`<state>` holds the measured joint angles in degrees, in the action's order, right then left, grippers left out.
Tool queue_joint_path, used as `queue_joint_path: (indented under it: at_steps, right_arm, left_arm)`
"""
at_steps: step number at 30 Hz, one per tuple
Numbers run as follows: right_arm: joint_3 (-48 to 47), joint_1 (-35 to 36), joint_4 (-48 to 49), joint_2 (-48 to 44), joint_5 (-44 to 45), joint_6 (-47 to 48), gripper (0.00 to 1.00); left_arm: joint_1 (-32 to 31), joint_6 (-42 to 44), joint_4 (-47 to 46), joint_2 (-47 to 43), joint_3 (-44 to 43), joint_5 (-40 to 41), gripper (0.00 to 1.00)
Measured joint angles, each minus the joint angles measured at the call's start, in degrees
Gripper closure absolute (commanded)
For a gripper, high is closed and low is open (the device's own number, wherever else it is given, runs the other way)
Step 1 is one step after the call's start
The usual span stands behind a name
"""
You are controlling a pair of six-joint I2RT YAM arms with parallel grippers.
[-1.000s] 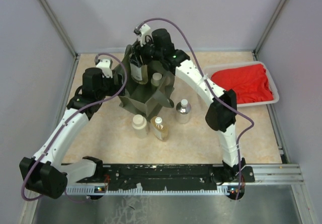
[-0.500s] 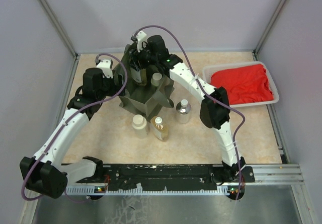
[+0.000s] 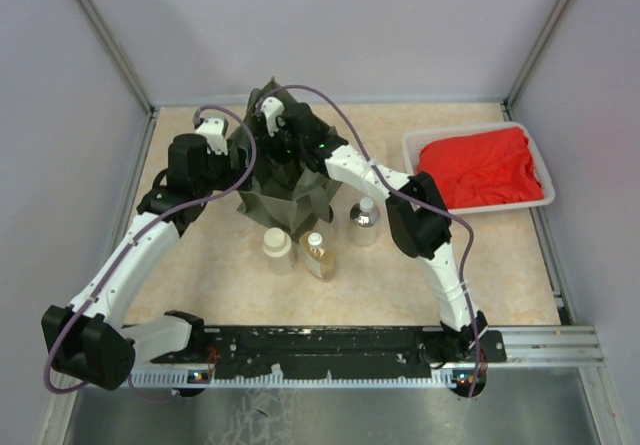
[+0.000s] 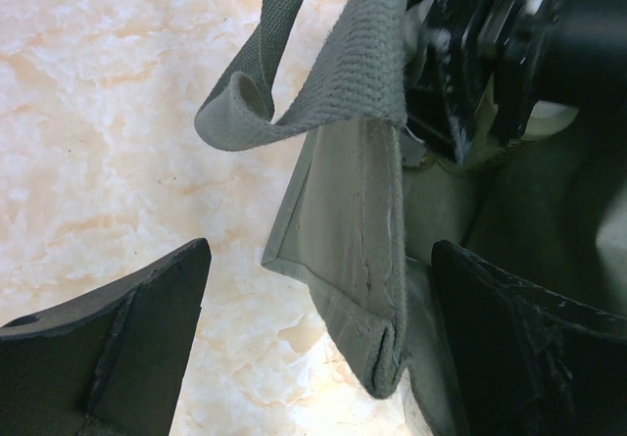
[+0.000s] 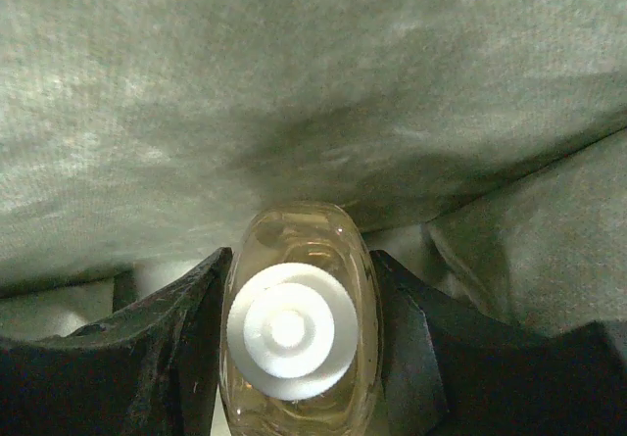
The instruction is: Place the personal care products into the canvas bag
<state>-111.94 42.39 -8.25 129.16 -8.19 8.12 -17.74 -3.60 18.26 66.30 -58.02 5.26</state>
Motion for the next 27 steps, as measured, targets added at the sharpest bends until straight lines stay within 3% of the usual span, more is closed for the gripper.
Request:
queue_joint_path:
  at_steps: [2,6,9,20,27]
  right_arm:
    - [0.22,0.22,0.15,0.0,0.42,0.33,0.89]
    - [0.22,0.17,1.01,0.0,1.18,0.61,0.45]
    - [0.22,0.13,1.05,0.0,1.77,0.96,0.04]
    - [-2.29,0.35,1.22,-7.52,8.09,2.75,0.01]
    - [0.63,0.61,-1.86,-21.38,17.33,2.14,0.01]
  left_arm:
    - [0.0,0.02,0.0,0.02,0.0,-0.04,0.0]
    - [0.0,0.0,-0.13,0.22,0.0,-0.17,0.0]
    - [0.0,0.0,-0.31,0.44,0.0,-0.24,0.0]
    - [0.0,0.0,-1.36,1.14,0.0,-0.79,0.0]
    - [0.0,0.02,-1.53,1.31,0.0,-0.85,0.0]
